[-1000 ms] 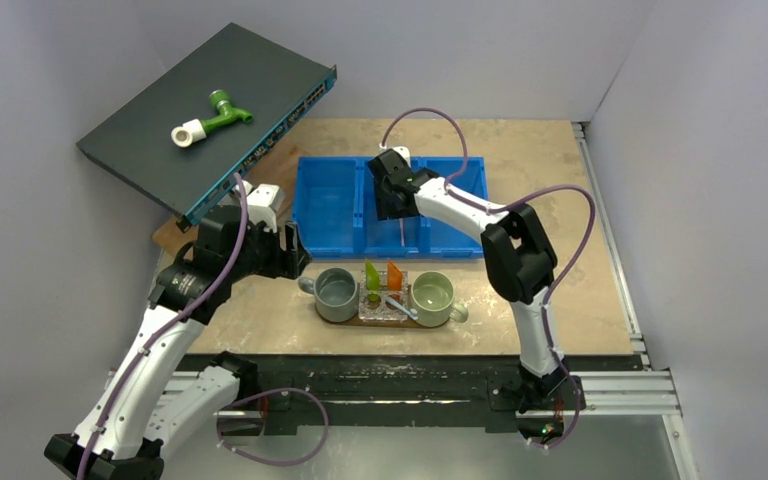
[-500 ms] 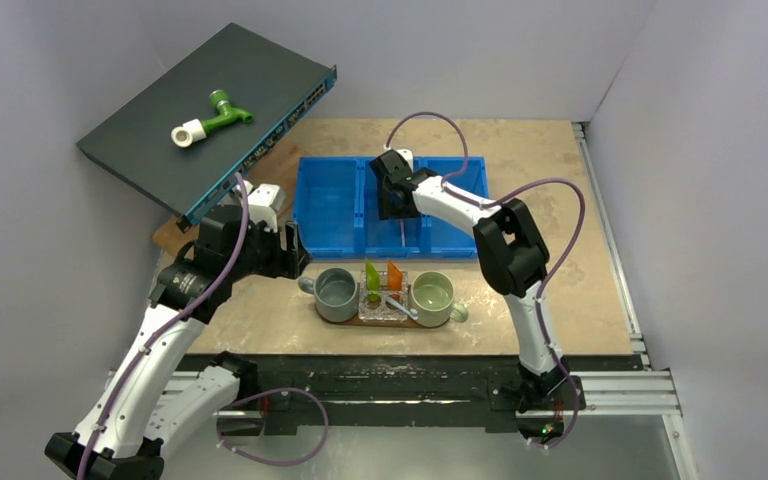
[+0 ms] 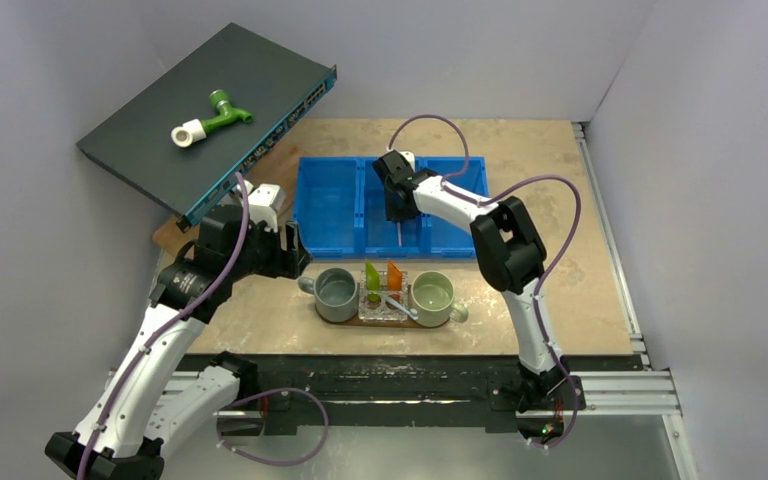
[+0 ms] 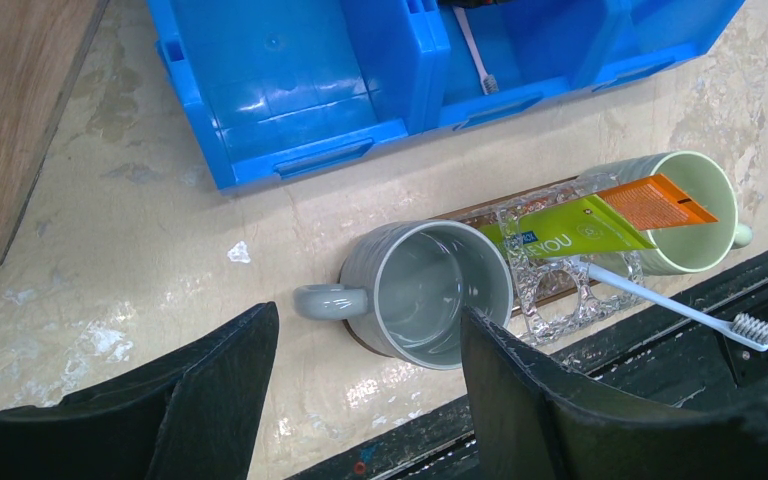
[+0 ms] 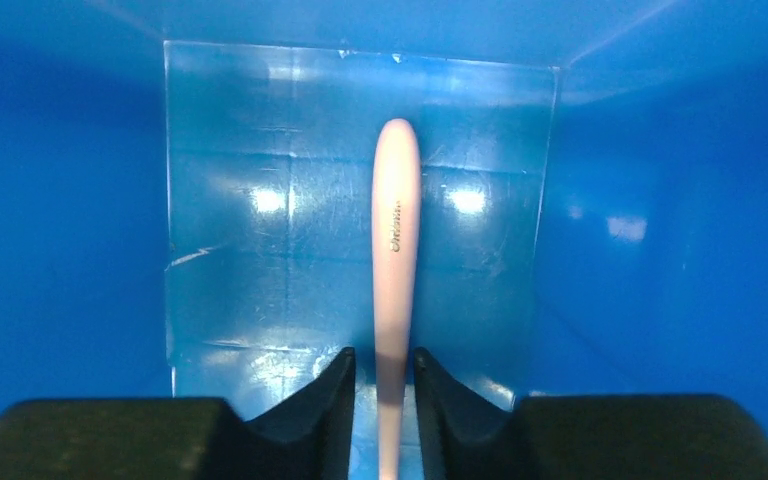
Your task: Prepare toiletry sets of a toothbrush and toothpaste on the tray
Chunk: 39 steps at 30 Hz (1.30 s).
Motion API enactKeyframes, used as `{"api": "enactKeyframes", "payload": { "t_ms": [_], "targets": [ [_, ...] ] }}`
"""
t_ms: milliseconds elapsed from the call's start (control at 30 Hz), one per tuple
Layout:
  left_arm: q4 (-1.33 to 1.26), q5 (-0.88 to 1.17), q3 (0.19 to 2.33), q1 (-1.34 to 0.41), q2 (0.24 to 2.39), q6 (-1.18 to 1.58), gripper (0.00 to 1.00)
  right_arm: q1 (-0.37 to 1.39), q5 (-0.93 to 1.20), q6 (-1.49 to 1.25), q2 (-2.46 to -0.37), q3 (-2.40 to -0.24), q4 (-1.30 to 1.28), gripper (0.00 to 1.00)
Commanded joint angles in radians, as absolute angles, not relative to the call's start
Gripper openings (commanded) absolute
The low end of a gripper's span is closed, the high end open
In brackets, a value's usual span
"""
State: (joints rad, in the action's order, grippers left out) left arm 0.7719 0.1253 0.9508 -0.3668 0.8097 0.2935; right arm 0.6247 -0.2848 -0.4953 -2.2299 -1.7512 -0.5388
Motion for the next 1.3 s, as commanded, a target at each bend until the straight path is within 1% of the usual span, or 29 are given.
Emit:
{"api": "enactKeyframes", "payload": {
  "t_ms": [0, 100, 200, 367, 900, 1267],
  "targets": [
    [0.746, 0.121, 0.961, -0.362, 0.808, 0.272, 0.66, 0.619, -0.252, -0.494, -2.246, -1.758, -0.541, 0.22],
    [0.747, 0.121, 0.96, -0.362, 0.807, 0.272, 0.66, 0.62, -0.247, -0.491, -2.25, -1.757, -0.541, 0.13],
    [0.747, 0.122, 0.961, -0.362, 0.807, 0.272, 0.66, 0.619, -0.237, -0.486, -2.248, -1.747, -0.527, 0.0],
    [0.746, 0.122, 0.961, -0.362, 0.805, 0.272, 0.66, 0.619, -0.227, -0.478, -2.221, -1.741, -0.508, 0.0],
    [0.746, 0.126, 0.961, -0.362, 0.805, 0.273, 0.66, 0.618, -0.277, -0.463, -2.033, -1.746, -0.446, 0.0],
    [0.742, 0.159, 0.964, -0.362, 0.814, 0.278, 0.66, 0.619, -0.298, -0.439, -1.836, -1.65, -0.32, 0.0]
  ]
}}
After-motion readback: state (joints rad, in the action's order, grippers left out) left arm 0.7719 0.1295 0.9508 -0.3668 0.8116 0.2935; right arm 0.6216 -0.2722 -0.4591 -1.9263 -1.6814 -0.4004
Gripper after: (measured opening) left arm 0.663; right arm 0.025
